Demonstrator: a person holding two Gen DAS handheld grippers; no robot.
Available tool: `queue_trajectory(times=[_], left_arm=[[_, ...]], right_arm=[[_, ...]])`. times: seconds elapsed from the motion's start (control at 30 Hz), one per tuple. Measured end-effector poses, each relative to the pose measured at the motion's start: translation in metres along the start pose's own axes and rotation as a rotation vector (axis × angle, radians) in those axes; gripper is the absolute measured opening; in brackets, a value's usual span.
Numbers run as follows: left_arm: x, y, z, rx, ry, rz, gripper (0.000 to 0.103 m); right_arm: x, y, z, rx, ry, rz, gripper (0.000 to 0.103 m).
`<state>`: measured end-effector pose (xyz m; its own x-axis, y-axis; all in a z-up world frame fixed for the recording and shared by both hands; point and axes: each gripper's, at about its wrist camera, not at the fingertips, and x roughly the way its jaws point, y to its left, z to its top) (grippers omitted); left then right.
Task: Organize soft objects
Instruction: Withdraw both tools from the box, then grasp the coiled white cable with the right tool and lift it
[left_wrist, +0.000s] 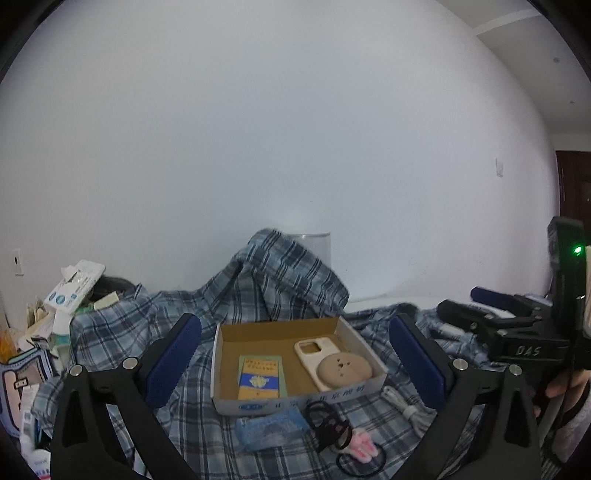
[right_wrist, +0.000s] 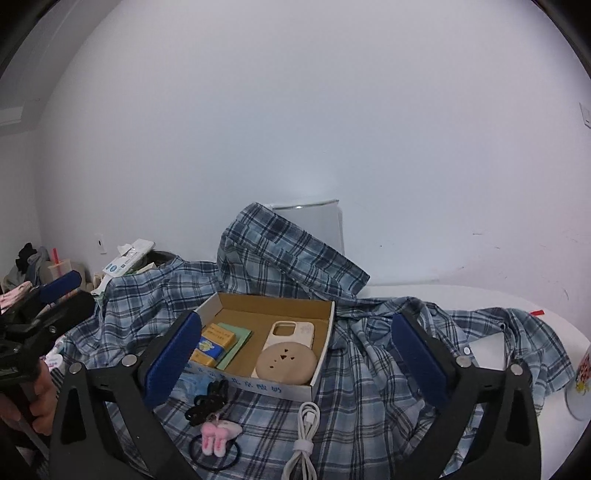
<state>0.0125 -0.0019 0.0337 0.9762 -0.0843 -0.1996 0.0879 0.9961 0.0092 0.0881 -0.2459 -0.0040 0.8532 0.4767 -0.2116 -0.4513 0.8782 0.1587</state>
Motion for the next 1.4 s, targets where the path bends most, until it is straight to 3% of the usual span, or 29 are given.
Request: queue_trajectory(times=[0.27, 0.67, 0.97, 1.13, 1.2, 1.33, 1.4], left_arm=[[0.019, 0.010, -0.029, -0.022, 0.063, 0.013, 0.103], [0.016, 0.010, -0.031, -0.021, 0.054, 0.040, 0.103], [0.018, 0.016, -0.032, -0.052, 0.061, 0.092, 0.103], [0.015, 0.018, -0.032, -0.062, 0.050, 0.115, 0.103], [0.015, 0.016, -0.033, -0.053, 0.053, 0.113, 0.103], [0.014, 0.015, -0.032, -0.048, 0.050, 0.120, 0.103], [0.015, 0.018, -0.032, -0.059, 0.054, 0.120, 0.103]], right_arm=[[0.014, 0.000, -0.019, -0.030, 0.061, -0.007, 0.102], [0.018, 0.010, -0.025, -0.096, 0.079, -0.009, 0.102], [0.027, 0.002, -0.025, -0.011, 0.164, 0.022, 0.102], [0.044, -0.004, -0.032, 0.034, 0.296, 0.022, 0.076], [0.054, -0.003, -0.039, 0.026, 0.358, 0.014, 0.071], [0.070, 0.001, -0.054, -0.008, 0.466, 0.006, 0.040], [0.076, 0.002, -0.061, -0.019, 0.511, 0.002, 0.038]])
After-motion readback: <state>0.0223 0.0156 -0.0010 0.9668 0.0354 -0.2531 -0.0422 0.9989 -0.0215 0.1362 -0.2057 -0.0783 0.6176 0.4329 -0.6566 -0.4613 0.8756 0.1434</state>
